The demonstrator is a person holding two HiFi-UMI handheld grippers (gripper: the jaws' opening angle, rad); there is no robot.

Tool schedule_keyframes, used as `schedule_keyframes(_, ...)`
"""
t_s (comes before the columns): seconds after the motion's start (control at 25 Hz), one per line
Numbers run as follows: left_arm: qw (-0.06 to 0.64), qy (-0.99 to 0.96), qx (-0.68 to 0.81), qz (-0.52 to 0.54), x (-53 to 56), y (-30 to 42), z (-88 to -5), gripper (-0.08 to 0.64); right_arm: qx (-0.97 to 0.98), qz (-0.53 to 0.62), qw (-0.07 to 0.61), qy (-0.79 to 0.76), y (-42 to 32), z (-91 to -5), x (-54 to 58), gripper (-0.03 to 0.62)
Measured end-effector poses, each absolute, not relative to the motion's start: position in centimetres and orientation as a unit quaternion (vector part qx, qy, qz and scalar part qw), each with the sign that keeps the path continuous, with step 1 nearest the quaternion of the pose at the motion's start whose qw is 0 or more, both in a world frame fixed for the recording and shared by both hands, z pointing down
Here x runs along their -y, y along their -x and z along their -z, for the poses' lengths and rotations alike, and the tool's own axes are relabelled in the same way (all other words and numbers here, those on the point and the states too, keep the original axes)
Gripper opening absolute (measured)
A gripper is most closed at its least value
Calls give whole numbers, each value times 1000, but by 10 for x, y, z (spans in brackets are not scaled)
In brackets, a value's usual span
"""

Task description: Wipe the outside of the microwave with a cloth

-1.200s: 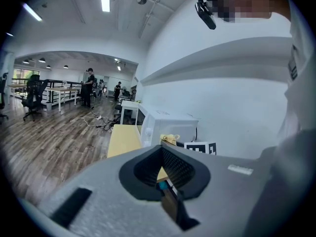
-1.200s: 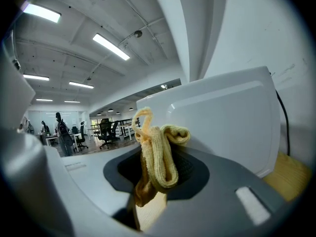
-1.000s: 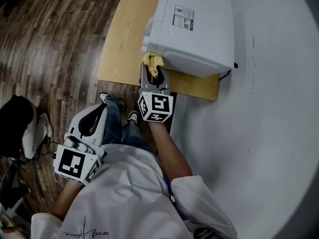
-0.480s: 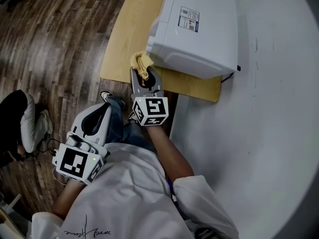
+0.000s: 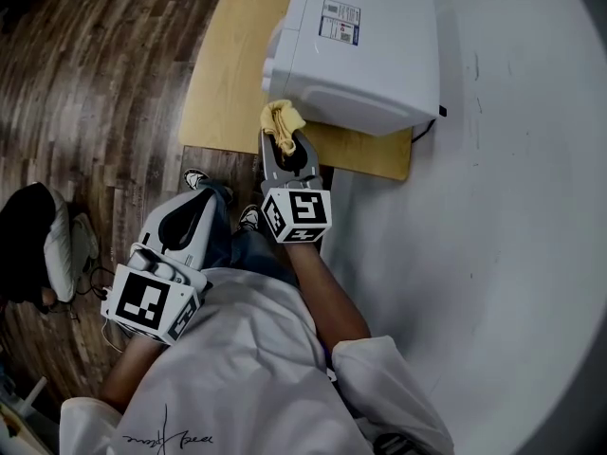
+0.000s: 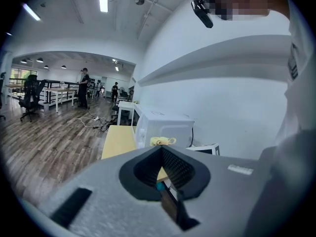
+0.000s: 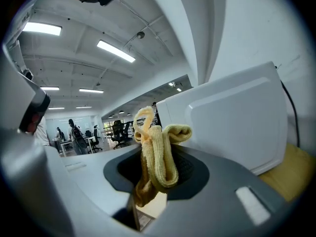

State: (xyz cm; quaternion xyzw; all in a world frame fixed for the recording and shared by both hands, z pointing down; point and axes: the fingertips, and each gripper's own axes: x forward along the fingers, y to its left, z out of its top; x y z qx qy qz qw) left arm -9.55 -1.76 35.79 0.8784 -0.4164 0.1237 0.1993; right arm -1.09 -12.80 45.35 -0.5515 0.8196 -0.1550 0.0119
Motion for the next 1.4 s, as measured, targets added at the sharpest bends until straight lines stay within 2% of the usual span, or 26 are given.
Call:
schedule_keyframes(1.12, 198, -882, 406, -136, 31, 71, -360, -9, -654, 139, -3, 744, -226, -479, 119, 118)
schedule_keyframes(1.4, 198, -880, 408, -142, 32, 70, -361, -9, -616, 143, -8, 775, -263, -495, 120, 118)
